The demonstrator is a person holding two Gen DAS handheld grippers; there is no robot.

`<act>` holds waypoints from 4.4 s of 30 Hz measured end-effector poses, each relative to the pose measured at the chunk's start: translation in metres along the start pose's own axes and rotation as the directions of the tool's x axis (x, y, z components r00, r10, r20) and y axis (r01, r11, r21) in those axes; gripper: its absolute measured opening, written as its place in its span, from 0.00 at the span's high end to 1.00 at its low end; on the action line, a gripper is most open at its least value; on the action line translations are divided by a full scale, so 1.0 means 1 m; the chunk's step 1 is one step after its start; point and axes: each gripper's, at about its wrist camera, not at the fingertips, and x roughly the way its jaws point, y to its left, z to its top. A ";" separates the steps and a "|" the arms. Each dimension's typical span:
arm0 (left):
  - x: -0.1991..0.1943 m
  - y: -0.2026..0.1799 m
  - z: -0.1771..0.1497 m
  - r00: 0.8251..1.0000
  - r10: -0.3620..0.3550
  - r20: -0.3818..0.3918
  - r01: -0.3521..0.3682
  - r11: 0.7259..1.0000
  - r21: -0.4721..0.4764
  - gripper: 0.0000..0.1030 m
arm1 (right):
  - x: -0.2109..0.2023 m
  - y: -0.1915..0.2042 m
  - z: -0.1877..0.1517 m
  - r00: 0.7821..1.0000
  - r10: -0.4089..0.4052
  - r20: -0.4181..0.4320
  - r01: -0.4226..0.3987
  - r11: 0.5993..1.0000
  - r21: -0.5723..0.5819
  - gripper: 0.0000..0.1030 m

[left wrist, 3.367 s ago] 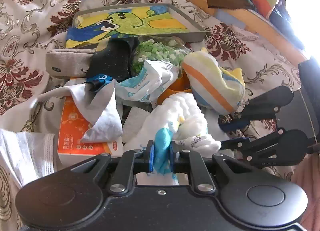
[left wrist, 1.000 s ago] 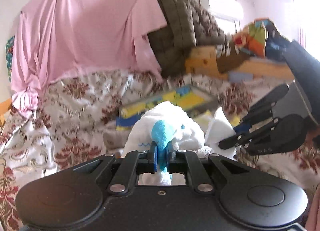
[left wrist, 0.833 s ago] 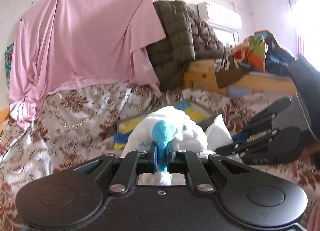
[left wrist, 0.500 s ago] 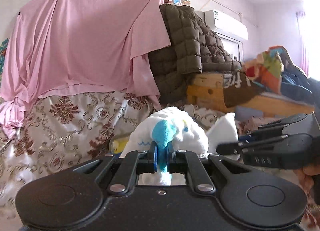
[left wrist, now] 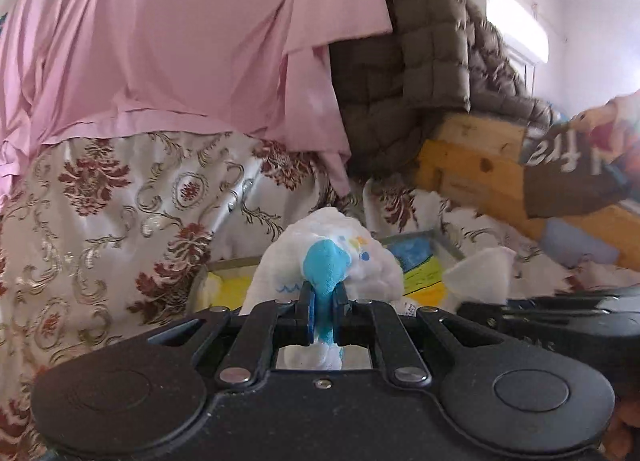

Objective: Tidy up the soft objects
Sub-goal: 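Carry the cloth and tissue to the cartoon tray and release both, then move both open tools back over the remaining clutter, then grasp the grey face mask with the left tool while the right tool grasps the white foam piece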

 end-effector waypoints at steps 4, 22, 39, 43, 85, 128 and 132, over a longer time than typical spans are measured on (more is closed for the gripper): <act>0.036 -0.005 -0.004 0.997 -0.006 -0.075 0.004 0.999 -0.033 0.92 | 0.009 -0.011 -0.004 0.999 -0.027 -0.019 0.028 1.000 0.009 0.85; 0.051 -0.007 -0.014 0.957 -0.052 -0.286 0.025 0.995 -0.098 0.68 | 0.006 -0.024 -0.008 0.997 -0.045 -0.069 0.047 0.999 0.022 0.40; -0.069 0.019 0.001 0.995 -0.061 -0.085 0.038 0.970 -0.241 0.14 | -0.100 0.008 0.000 0.990 -0.011 0.142 0.011 1.000 0.000 0.05; -0.120 0.029 0.005 1.000 -0.030 -0.007 0.028 0.973 -0.231 0.06 | -0.144 0.027 -0.005 0.975 0.028 0.223 -0.033 0.999 0.020 0.00; -0.322 0.080 -0.118 0.976 0.217 -0.005 -0.216 0.968 -0.128 0.01 | -0.279 0.138 -0.153 0.978 -0.041 0.203 0.075 0.984 -0.161 0.00; -0.252 0.097 -0.131 0.903 0.258 -0.345 -0.307 0.947 -0.096 0.01 | -0.165 0.195 -0.187 0.936 0.101 -0.338 -0.271 0.820 -0.504 0.00; -0.235 0.115 -0.131 0.892 0.166 -0.420 -0.259 0.950 -0.175 0.01 | -0.155 0.188 -0.186 0.930 0.138 -0.341 -0.286 0.856 -0.431 0.00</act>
